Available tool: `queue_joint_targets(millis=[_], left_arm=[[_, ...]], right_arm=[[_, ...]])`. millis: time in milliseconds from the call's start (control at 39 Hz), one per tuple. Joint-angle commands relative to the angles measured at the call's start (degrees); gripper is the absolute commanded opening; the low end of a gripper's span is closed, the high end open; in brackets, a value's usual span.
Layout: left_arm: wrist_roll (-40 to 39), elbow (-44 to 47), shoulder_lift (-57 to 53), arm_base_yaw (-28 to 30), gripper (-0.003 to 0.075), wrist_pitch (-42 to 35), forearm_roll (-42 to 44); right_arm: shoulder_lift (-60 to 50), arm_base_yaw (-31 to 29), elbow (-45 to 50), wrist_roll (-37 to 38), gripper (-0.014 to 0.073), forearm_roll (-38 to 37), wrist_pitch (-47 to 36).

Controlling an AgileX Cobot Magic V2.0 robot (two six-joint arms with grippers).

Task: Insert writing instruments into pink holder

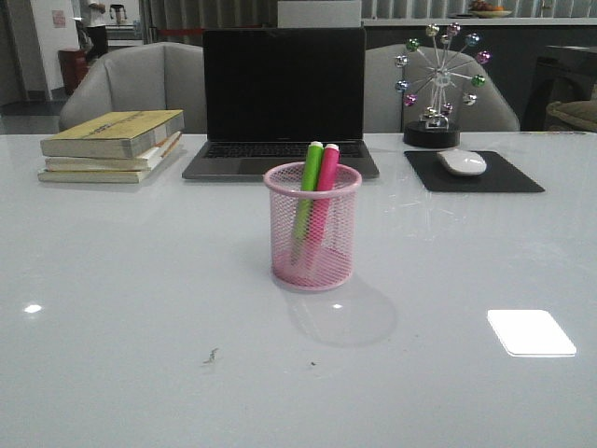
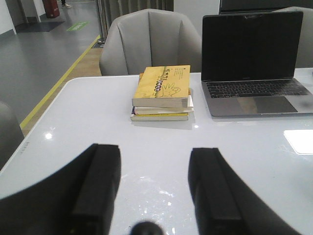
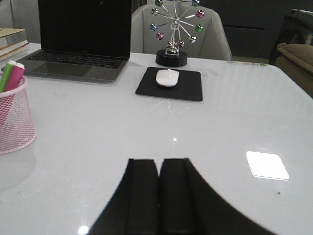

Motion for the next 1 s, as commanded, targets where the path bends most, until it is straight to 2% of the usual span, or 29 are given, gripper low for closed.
queue_joint_targets(millis=[0,102,282,384,538,794,973], left_arm=[[-0.42,-1.61,0.25,0.0,0.0384,-4.75,0.27],[-0.42,-1.61,0.25,0.0,0.0329,-4.86,-1.8],[-0.22,-1.61,0.13,-0.95,0.0083,-6.17,-4.71],[2.14,-1.61,0.02,-2.05,0.0098,-6.7,-5.64],[11.82,-0.34,-2.03,-2.21,0.0099,-8.43,-12.74],[11.93,8.25,-10.56,0.4,0.0099,-15.63,-12.58],[11.93,15.55,-19.63,2.12,0.0099,-16.21,-12.58]], right_arm=[[-0.86,-0.44,0.02,-0.42,0.0022,-0.61,-4.46],[-0.86,-0.44,0.02,-0.42,0.0022,-0.61,-4.46],[-0.86,-0.44,0.02,-0.42,0.0022,-0.61,-4.46],[-0.86,-0.44,0.02,-0.42,0.0022,-0.61,-4.46],[-0.86,-0.44,0.02,-0.42,0.0022,-0.61,-4.46],[-0.86,-0.44,0.02,-0.42,0.0022,-0.61,-4.46],[-0.86,-0.44,0.02,-0.42,0.0022,-0.61,-4.46]])
